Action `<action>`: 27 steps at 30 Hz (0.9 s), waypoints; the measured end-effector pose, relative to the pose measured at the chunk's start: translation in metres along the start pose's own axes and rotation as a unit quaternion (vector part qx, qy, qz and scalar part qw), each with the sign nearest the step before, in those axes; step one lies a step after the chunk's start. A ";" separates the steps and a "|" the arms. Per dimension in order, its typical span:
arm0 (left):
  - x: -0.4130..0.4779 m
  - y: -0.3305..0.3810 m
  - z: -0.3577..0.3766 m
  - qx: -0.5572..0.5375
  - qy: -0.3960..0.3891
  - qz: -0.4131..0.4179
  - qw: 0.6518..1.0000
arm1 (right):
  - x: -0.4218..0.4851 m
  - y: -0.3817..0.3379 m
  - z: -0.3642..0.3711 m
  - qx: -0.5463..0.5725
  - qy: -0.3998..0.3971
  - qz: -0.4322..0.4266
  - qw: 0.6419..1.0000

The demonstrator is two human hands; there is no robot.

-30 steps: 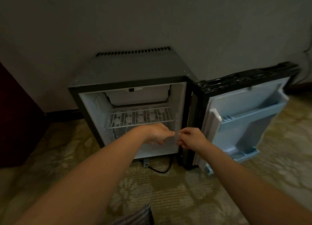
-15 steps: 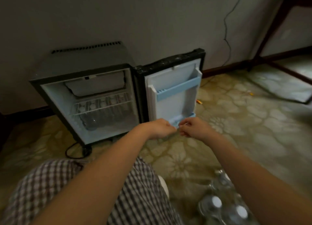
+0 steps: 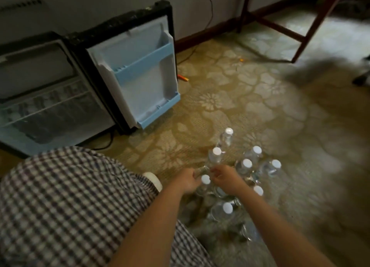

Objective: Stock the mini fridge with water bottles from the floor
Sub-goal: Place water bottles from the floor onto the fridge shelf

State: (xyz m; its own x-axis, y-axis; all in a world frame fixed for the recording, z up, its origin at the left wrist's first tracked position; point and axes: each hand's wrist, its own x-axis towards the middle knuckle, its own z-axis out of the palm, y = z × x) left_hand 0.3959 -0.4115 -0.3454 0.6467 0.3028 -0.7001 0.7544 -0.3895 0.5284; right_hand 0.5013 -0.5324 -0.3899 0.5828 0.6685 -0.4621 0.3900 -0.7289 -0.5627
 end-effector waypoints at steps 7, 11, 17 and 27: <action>0.014 -0.012 0.029 0.028 -0.048 -0.040 0.998 | 0.005 0.021 0.054 -0.040 -0.025 0.022 0.999; 0.018 -0.014 0.032 0.026 -0.052 -0.054 0.997 | 0.018 0.015 0.065 -0.116 -0.003 0.032 0.993; 0.022 -0.009 0.030 -0.023 -0.046 -0.060 0.997 | 0.025 0.014 0.048 -0.063 0.007 0.017 0.998; 0.020 0.000 0.026 -0.125 0.067 0.044 0.989 | -0.016 -0.030 -0.030 0.047 0.128 -0.086 0.987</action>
State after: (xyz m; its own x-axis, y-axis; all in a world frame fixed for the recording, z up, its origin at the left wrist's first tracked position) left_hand 0.4053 -0.4283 -0.3720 0.7068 0.3973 -0.5853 0.6885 -0.1962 0.6982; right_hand 0.5014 -0.5250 -0.3451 0.6795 0.7130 -0.1732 0.4375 -0.5832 -0.6844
